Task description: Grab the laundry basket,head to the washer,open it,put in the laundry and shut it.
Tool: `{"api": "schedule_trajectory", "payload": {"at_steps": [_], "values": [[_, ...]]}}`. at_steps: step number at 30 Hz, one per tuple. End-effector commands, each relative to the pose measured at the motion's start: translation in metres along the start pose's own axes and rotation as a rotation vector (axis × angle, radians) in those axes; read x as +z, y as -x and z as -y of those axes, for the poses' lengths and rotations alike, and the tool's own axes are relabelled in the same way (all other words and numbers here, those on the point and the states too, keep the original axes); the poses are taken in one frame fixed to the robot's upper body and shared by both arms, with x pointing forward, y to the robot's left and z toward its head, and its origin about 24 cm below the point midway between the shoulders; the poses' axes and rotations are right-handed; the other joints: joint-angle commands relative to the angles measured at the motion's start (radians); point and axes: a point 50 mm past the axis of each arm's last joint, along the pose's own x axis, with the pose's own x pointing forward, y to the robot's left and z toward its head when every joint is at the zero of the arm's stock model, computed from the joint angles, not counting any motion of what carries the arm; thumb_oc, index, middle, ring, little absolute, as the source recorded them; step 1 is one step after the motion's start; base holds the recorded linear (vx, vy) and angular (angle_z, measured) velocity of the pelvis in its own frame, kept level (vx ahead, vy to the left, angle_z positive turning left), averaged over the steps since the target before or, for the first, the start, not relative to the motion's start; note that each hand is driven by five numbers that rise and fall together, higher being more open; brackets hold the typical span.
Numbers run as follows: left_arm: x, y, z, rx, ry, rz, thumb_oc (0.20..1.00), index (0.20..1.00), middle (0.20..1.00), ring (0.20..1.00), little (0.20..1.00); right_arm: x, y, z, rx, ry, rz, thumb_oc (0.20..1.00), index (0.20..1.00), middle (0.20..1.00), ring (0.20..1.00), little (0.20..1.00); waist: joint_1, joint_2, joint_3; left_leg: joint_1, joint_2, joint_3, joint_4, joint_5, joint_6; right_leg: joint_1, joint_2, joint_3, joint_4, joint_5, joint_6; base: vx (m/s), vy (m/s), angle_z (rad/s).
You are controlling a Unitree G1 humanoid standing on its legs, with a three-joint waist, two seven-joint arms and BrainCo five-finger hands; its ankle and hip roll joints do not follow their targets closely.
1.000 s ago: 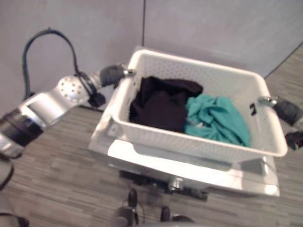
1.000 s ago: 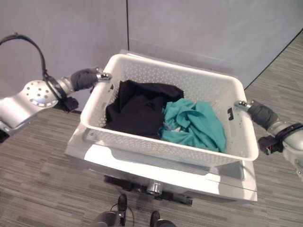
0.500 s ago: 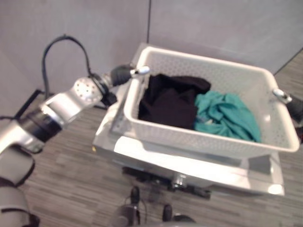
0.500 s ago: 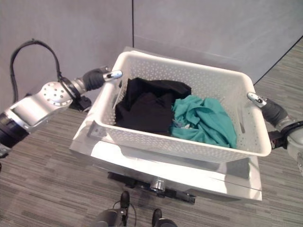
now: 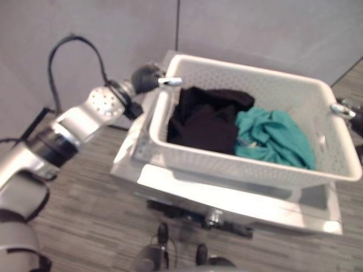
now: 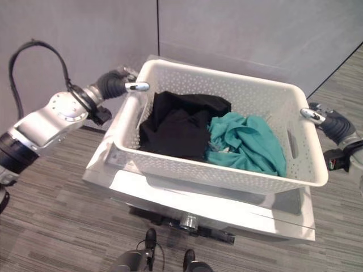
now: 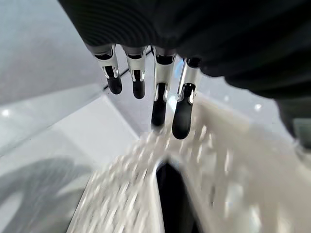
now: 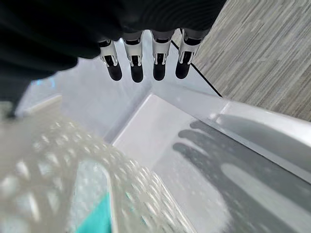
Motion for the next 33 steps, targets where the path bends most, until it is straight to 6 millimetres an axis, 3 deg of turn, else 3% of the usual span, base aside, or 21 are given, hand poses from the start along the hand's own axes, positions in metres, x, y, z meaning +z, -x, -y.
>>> {"api": "schedule_trajectory", "payload": {"at_steps": [1, 7, 8, 10, 11, 13, 15, 17, 18, 19, 21, 22, 23, 25, 26, 27, 28, 29, 30, 33], "values": [[0.082, -0.017, -0.051, 0.231, -0.003, 0.312, 1.000, 1.000, 1.000, 1.000, 1.000, 0.053, 0.001, 0.037, -0.163, -0.018, 0.206, 1.000, 1.000, 1.000, 1.000, 1.000, 0.029, 0.039, -0.040, 0.141, 0.159, -0.004, 0.031, -0.147, -0.070, -0.100, -0.050, -0.005, 0.078, 0.018, 0.061, 0.00, 0.000, 0.00], [0.095, -0.003, -0.090, 0.386, -0.007, 0.356, 1.000, 1.000, 1.000, 1.000, 1.000, 0.072, 0.001, 0.063, -0.283, -0.069, 0.268, 1.000, 1.000, 1.000, 1.000, 1.000, 0.029, 0.037, -0.059, 0.158, 0.161, 0.007, 0.019, -0.151, -0.072, -0.097, -0.046, 0.007, 0.075, 0.018, 0.062, 0.02, 0.004, -0.02], [0.099, 0.004, -0.106, 0.458, -0.014, 0.362, 1.000, 1.000, 1.000, 1.000, 1.000, 0.078, 0.001, 0.071, -0.326, -0.082, 0.285, 1.000, 1.000, 1.000, 1.000, 1.000, 0.032, 0.037, -0.068, 0.163, 0.162, 0.010, 0.014, -0.152, -0.073, -0.094, -0.044, 0.009, 0.073, 0.017, 0.063, 0.03, 0.004, -0.06], [0.100, 0.009, -0.118, 0.506, -0.018, 0.363, 1.000, 1.000, 1.000, 1.000, 1.000, 0.085, -0.001, 0.074, -0.342, -0.091, 0.302, 1.000, 1.000, 1.000, 1.000, 1.000, 0.028, 0.038, -0.070, 0.168, 0.162, 0.013, 0.012, -0.153, -0.074, -0.093, -0.043, 0.012, 0.072, 0.017, 0.064, 0.03, 0.009, -0.09], [0.101, 0.018, -0.137, 0.587, -0.017, 0.358, 1.000, 1.000, 1.000, 1.000, 1.000, 0.091, -0.001, 0.080, -0.374, -0.104, 0.317, 1.000, 1.000, 1.000, 1.000, 1.000, 0.031, 0.039, -0.078, 0.172, 0.163, 0.016, 0.008, -0.153, -0.074, -0.090, -0.043, 0.013, 0.070, 0.016, 0.064, 0.04, 0.012, -0.07], [0.102, 0.024, -0.147, 0.625, -0.019, 0.358, 1.000, 1.000, 1.000, 1.000, 1.000, 0.094, -0.003, 0.081, -0.382, -0.107, 0.322, 1.000, 1.000, 1.000, 1.000, 1.000, 0.029, 0.040, -0.078, 0.176, 0.163, 0.018, 0.005, -0.153, -0.075, -0.089, -0.042, 0.016, 0.069, 0.016, 0.064, 0.01, 0.004, -0.02], [0.092, 0.052, -0.183, 0.788, 0.003, 0.323, 1.000, 1.000, 1.000, 1.000, 1.000, 0.098, 0.001, 0.089, -0.431, -0.116, 0.344, 1.000, 1.000, 1.000, 1.000, 1.000, 0.028, 0.046, -0.090, 0.184, 0.163, 0.020, -0.002, -0.154, -0.075, -0.085, -0.041, 0.019, 0.066, 0.015, 0.064, 0.04, 0.009, -0.04], [0.089, 0.073, -0.202, 0.876, -0.008, 0.309, 1.000, 1.000, 1.000, 1.000, 1.000, 0.100, 0.005, 0.093, -0.460, -0.131, 0.374, 1.000, 1.000, 1.000, 1.000, 1.000, 0.024, 0.051, -0.096, 0.188, 0.165, 0.023, -0.007, -0.154, -0.076, -0.081, -0.040, 0.020, 0.063, 0.013, 0.065, 0.03, 0.009, -0.13], [0.089, 0.073, -0.201, 0.876, -0.008, 0.309, 1.000, 1.000, 1.000, 1.000, 1.000, 0.100, 0.005, 0.093, -0.460, -0.131, 0.373, 1.000, 1.000, 1.000, 1.000, 1.000, 0.024, 0.051, -0.096, 0.189, 0.165, 0.022, -0.007, -0.154, -0.076, -0.080, -0.040, 0.020, 0.063, 0.013, 0.064, 0.05, 0.019, -0.14], [0.078, 0.106, -0.225, 1.001, -0.016, 0.273, 1.000, 1.000, 1.000, 1.000, 1.000, 0.098, 0.015, 0.104, -0.531, -0.149, 0.402, 1.000, 1.000, 1.000, 1.000, 1.000, 0.014, 0.054, -0.102, 0.193, 0.164, 0.027, -0.011, -0.155, -0.076, -0.079, -0.039, 0.022, 0.058, 0.013, 0.065, 0.05, 0.018, -0.05], [0.070, 0.117, -0.228, 1.032, -0.014, 0.260, 1.000, 1.000, 1.000, 1.000, 1.000, 0.090, 0.022, 0.108, -0.561, -0.150, 0.404, 1.000, 1.000, 1.000, 1.000, 1.000, 0.018, 0.056, -0.105, 0.196, 0.164, 0.027, -0.015, -0.155, -0.076, -0.076, -0.039, 0.020, 0.056, 0.012, 0.066, 0.06, 0.022, 0.01], [0.049, 0.169, -0.248, 1.175, -0.085, 0.166, 1.000, 1.000, 1.000, 1.000, 1.000, 0.054, 0.039, 0.118, -0.675, -0.228, 0.389, 1.000, 1.000, 1.000, 1.000, 1.000, 0.003, 0.026, -0.112, 0.203, 0.165, 0.034, -0.024, -0.158, -0.077, -0.071, -0.037, 0.022, 0.048, 0.011, 0.067, 0.06, 0.020, 0.05], [0.045, 0.169, -0.244, 1.168, -0.076, 0.168, 1.000, 1.000, 1.000, 1.000, 1.000, 0.050, 0.045, 0.119, -0.682, -0.220, 0.386, 1.000, 1.000, 1.000, 1.000, 1.000, 0.011, 0.029, -0.114, 0.204, 0.164, 0.033, -0.025, -0.157, -0.077, -0.069, -0.038, 0.020, 0.047, 0.011, 0.067, 0.08, 0.021, 0.05], [0.018, 0.199, -0.242, 1.237, -0.071, 0.097, 1.000, 1.000, 1.000, 1.000, 1.000, 0.012, 0.078, 0.128, -0.805, -0.224, 0.338, 1.000, 1.000, 1.000, 1.000, 1.000, 0.038, 0.010, -0.121, 0.199, 0.161, 0.035, -0.027, -0.146, -0.075, -0.073, -0.041, 0.018, 0.043, 0.020, 0.063, 0.02, 0.007, 0.05], [-0.004, 0.216, -0.234, 1.271, -0.042, 0.054, 1.000, 1.000, 1.000, 1.000, 1.000, -0.002, 0.097, 0.133, -0.855, -0.199, 0.311, 1.000, 1.000, 1.000, 1.000, 1.000, 0.058, 0.027, -0.130, 0.209, 0.163, 0.033, -0.032, -0.161, -0.076, -0.064, -0.038, 0.023, 0.036, 0.009, 0.066, 0.05, 0.012, 0.04], [-0.021, 0.231, -0.232, 1.315, -0.032, -0.011, 1.000, 1.000, 1.000, 1.000, 1.000, -0.019, 0.109, 0.136, -0.915, -0.191, 0.266, 1.000, 1.000, 1.000, 1.000, 1.000, 0.068, 0.020, -0.129, 0.210, 0.164, 0.031, -0.034, -0.162, -0.075, -0.063, -0.037, 0.024, 0.034, 0.010, 0.065, 0.10, 0.012, -0.13], [-0.042, 0.253, -0.223, 1.359, -0.005, -0.070, 1.000, 1.000, 1.000, 1.000, 1.000, -0.029, 0.121, 0.138, -0.955, -0.159, 0.228, 1.000, 1.000, 1.000, 1.000, 1.000, 0.076, 0.030, -0.130, 0.211, 0.163, 0.032, -0.035, -0.163, -0.075, -0.063, -0.037, 0.026, 0.031, 0.010, 0.064, 0.02, 0.012, -0.19], [-0.066, 0.289, -0.207, 1.419, 0.019, -0.152, 1.000, 1.000, 1.000, 1.000, 1.000, -0.034, 0.131, 0.137, -0.977, -0.115, 0.203, 1.000, 1.000, 1.000, 1.000, 1.000, 0.066, 0.051, -0.135, 0.208, 0.161, 0.036, -0.036, -0.160, -0.073, -0.067, -0.039, 0.032, 0.027, 0.015, 0.063, 0.06, 0.007, -0.22], [-0.083, 0.318, -0.195, 1.477, 0.016, -0.247, 1.000, 1.000, 1.000, 1.000, 1.000, -0.052, 0.139, 0.134, -1.017, -0.090, 0.131, 1.000, 1.000, 1.000, 1.000, 1.000, 0.057, 0.059, -0.134, 0.216, 0.166, 0.035, -0.037, -0.174, -0.073, -0.059, -0.033, 0.033, 0.023, 0.006, 0.063, 0.03, 0.004, -0.27], [-0.120, 0.389, -0.150, 1.593, -0.010, -0.522, 1.000, 1.000, 1.000, 1.000, 1.000, -0.091, 0.162, 0.118, -1.069, 0.034, -0.056, 1.000, 1.000, 1.000, 1.000, 1.000, 0.038, 0.061, -0.134, 0.215, 0.167, 0.029, -0.037, -0.179, -0.070, -0.056, -0.032, 0.034, 0.016, 0.007, 0.060, 0.03, -0.003, 0.02]]}}
